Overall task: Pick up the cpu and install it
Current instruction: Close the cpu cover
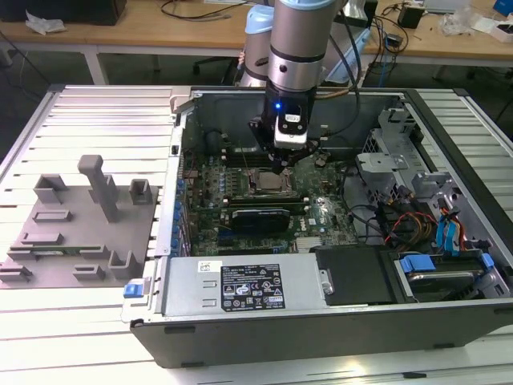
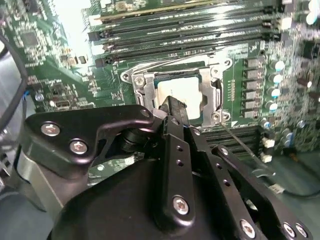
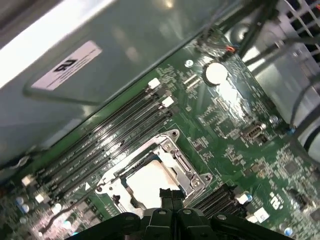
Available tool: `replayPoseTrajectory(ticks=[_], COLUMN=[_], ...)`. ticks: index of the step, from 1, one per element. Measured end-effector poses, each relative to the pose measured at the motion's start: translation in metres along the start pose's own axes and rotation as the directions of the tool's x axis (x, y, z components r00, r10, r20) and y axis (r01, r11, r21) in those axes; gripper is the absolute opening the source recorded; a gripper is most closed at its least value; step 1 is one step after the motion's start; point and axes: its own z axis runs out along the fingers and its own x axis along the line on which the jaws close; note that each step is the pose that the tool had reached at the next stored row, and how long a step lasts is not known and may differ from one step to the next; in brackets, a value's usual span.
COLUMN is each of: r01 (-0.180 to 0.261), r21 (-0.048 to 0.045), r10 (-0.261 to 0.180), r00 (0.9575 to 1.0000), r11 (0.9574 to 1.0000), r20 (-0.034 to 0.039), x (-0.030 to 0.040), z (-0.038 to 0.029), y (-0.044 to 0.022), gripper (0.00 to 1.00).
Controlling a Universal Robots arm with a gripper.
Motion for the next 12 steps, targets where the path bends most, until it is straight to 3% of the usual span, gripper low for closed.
replayPoseTrajectory(ticks=[3, 6, 8, 9, 12], r01=[0.073, 0.156, 0.218, 0.235, 0.300], r21=[-0.0007, -0.0014, -0.0018, -0.0018, -0.0018], r10=[-0.073, -0.156, -0.218, -0.235, -0.300], r00=[0.9973, 0.9877, 0.9759, 0.9719, 0.9540], r11=[0.9973, 0.9877, 0.9759, 0.9720, 0.9541], r20=[0.0035, 0.0074, 0.0104, 0.0113, 0.0145], x=[0.0000, 0.0000, 0.0000, 0.0000, 0.0000], z=[0.0003, 0.0008, 0.0013, 0.0014, 0.0020], y=[0.0000, 0.0001, 0.0001, 0.0001, 0.0001], gripper=[0.11, 0.11, 0.11, 0.11, 0.11])
